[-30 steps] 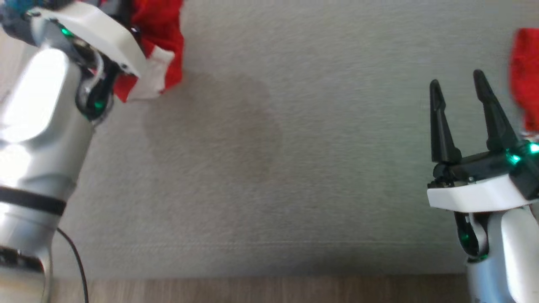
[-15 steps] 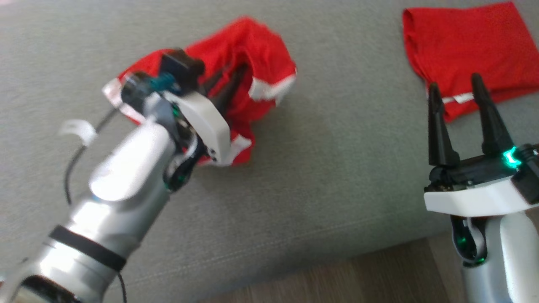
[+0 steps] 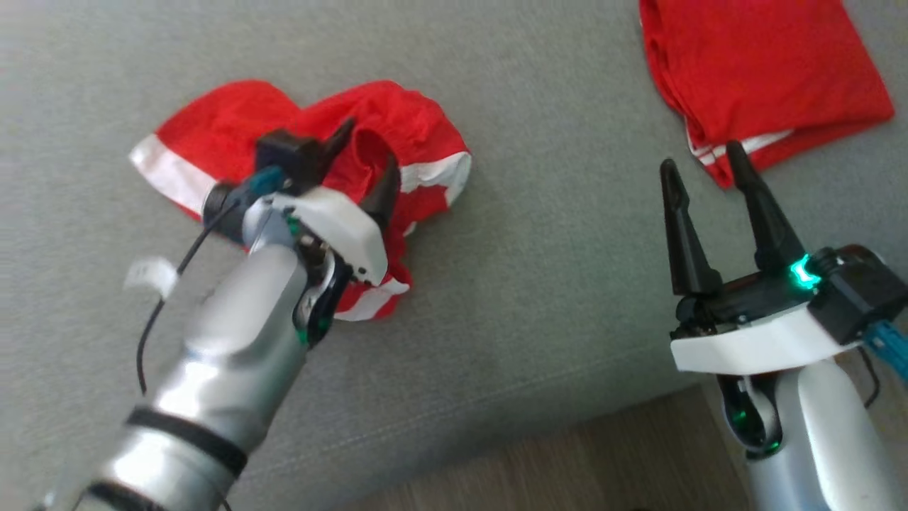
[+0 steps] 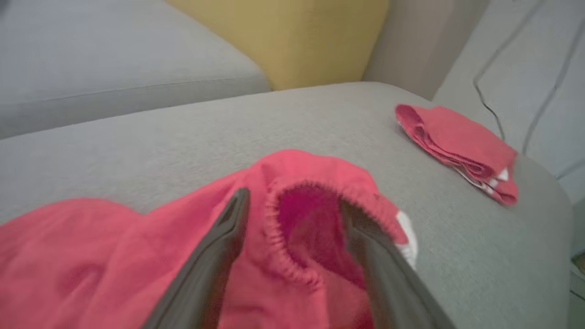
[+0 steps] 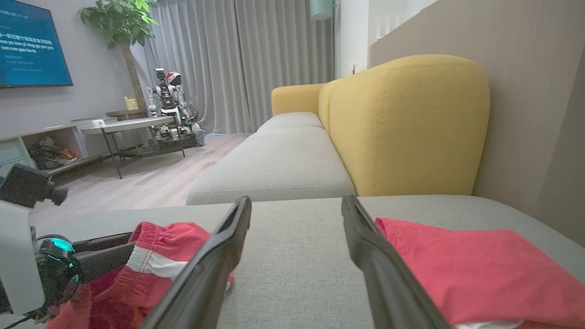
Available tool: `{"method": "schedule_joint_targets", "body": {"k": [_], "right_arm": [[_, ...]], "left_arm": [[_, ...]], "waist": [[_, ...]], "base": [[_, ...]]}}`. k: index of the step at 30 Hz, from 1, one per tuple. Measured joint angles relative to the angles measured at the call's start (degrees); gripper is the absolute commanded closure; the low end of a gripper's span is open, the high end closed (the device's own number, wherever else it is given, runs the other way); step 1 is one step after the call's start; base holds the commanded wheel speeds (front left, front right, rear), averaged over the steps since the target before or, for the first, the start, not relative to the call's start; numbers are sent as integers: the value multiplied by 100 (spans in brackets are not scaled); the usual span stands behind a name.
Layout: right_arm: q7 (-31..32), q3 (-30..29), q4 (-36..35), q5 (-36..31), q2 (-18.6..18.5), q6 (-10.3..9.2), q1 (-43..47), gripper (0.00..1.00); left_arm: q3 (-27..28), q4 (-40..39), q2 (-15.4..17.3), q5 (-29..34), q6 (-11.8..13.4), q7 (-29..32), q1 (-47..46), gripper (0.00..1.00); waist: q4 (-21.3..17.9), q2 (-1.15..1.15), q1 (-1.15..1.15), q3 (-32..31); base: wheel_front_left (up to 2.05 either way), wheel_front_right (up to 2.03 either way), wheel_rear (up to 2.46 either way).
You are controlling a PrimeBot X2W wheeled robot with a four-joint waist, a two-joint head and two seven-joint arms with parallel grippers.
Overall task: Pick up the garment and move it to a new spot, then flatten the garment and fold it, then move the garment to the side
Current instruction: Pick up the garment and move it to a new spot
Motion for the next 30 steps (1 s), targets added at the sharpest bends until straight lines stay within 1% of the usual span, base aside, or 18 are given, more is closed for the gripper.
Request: {"method": "schedule_joint_targets", "body": {"k": [2, 7, 10, 13, 14, 18, 20, 22, 24, 26, 30], "right_arm": [[0, 5, 60, -12, 0, 0, 37, 0], [0, -112, 168, -129, 4, 0, 483, 0], [0, -252, 227, -168, 9, 0, 751, 0], [0, -355, 275, -168, 21, 0, 864, 0], [0, -355, 275, -168, 21, 0, 864, 0], [0, -434, 292, -168, 23, 0, 890, 0], [0, -460, 293, -168, 33, 0, 977, 0], [0, -606, 292, -167, 52, 0, 1096, 0], [0, -721, 293, -158, 52, 0, 1225, 0], [0, -748, 315, -160, 53, 0, 1348, 0], [0, -710, 427, -158, 62, 0, 1635, 0]], "left_arm": [[266, -288, -20, -53, 186, -2, 360, 0], [875, -1350, -16, 82, 387, -5, 1599, 0], [1285, -2075, 10, 388, 583, -7, 2299, 0], [1666, -2865, 22, 825, 721, -8, 2900, 0], [1666, -2865, 22, 825, 721, -8, 2900, 0], [2142, -3772, -23, 1452, 925, -8, 3649, 0], [2432, -4156, -85, 1612, 937, -8, 4041, 0], [2749, -4503, -185, 1708, 977, -8, 4421, 0], [2992, -4760, -234, 2013, 978, -9, 4756, 0], [3122, -4924, -244, 2382, 973, -9, 5014, 0], [3231, -4961, -290, 2766, 923, -9, 5434, 0]], "waist": [[120, 0, 0, -149], [578, 0, 0, -524], [888, 0, 0, -758], [1196, 0, 0, -968], [1196, 0, 0, -968], [1534, 0, 0, -1227], [1644, 0, 0, -1371], [1726, 0, -1, -1492], [1788, 0, -1, -1590], [1819, 0, -1, -1675], [1808, 0, 0, -1815]], "base": [[0, 0, 0], [0, 0, 0], [0, 0, 0], [0, 0, 0], [0, 0, 0], [0, 0, 0], [0, 0, 0], [0, 0, 0], [0, 0, 0], [0, 0, 0], [0, 0, 0]]}}
